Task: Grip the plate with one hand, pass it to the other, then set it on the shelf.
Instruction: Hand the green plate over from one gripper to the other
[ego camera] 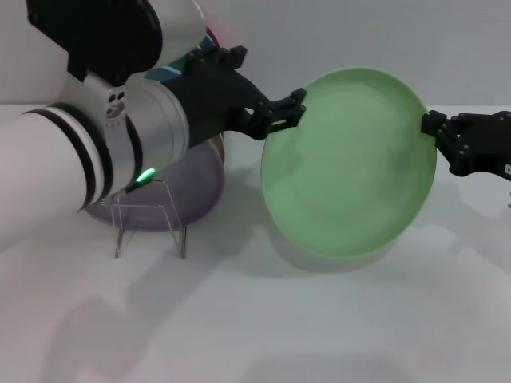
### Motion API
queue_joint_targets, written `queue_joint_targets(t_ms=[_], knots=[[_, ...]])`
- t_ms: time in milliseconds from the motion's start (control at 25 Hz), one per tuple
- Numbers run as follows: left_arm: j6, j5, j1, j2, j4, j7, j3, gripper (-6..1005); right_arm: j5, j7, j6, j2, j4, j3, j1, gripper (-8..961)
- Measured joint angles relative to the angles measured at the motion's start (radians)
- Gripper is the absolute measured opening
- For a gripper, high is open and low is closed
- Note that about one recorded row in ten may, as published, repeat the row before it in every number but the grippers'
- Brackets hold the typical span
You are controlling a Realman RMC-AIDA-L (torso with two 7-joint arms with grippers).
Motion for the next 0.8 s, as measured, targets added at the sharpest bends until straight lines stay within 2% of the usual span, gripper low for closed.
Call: queue_joint_targets(t_ms=[200, 800], knots=[[-0.01, -0.045, -0.008, 0.002, 0.007, 0.018, 0.002, 829, 0.001, -0.002, 0.006, 0.0, 0.001, -0.003, -0.002, 3], [-0.007, -0.05, -0.035, -0.002, 0.079, 0.033, 0.011, 809, 0.033, -0.003, 0.058, 0.002, 0.001, -0.003, -0.007, 4]])
